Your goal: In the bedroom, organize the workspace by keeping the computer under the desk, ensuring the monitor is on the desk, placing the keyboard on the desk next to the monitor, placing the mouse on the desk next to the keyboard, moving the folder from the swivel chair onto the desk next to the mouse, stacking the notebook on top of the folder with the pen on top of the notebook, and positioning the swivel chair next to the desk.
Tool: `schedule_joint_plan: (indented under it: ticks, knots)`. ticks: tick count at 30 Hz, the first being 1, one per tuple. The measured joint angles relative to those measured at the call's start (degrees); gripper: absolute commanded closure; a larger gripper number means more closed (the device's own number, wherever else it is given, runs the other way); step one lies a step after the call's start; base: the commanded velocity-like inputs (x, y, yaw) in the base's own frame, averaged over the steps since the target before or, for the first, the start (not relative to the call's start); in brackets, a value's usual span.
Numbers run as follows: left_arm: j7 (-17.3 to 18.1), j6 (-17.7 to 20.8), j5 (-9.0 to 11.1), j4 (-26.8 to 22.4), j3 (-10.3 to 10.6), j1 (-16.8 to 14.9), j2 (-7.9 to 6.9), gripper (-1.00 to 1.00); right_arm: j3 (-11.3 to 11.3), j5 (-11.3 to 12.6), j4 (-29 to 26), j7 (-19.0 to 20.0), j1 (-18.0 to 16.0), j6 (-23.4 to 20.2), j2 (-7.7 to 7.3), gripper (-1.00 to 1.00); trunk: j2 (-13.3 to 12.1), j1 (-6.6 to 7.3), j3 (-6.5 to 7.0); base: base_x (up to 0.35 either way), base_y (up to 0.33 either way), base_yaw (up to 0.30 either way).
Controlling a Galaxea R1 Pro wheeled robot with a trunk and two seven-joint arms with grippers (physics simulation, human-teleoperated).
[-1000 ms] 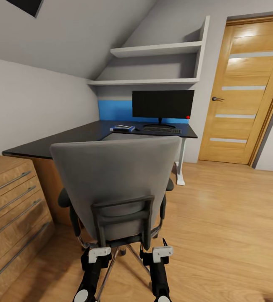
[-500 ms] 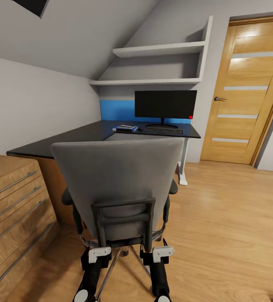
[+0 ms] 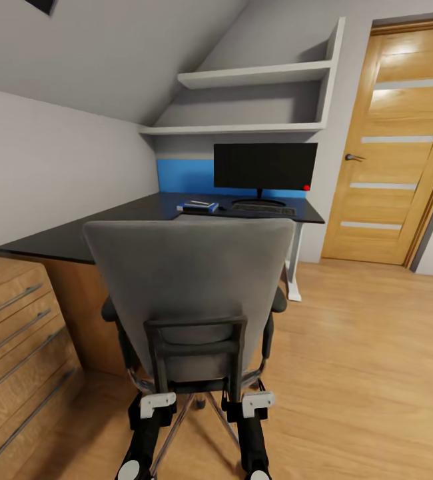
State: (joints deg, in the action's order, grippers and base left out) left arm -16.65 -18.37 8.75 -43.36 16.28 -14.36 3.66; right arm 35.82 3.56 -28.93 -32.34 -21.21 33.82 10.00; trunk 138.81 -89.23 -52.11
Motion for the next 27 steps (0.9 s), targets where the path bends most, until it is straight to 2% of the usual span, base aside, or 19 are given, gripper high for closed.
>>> schedule_joint_plan:
  ticks: [12,27]
  knots:
    - [0.0,0.0,0.1,0.0,0.0,0.0,0.00,-1.00,0.0,0.0,0.2,0.0,0.0,-0.1,0.00,-1.00,0.0,0.00,-0.01,0.332,-0.015,0.000]
    - [0.0,-0.1,0.0,0.0,0.0,0.0,0.00,-1.00,0.1,-0.2,0.3,0.1,0.0,-0.1,0.00,-1.00,0.0,-0.01,0.00,0.283,-0.176,0.000]
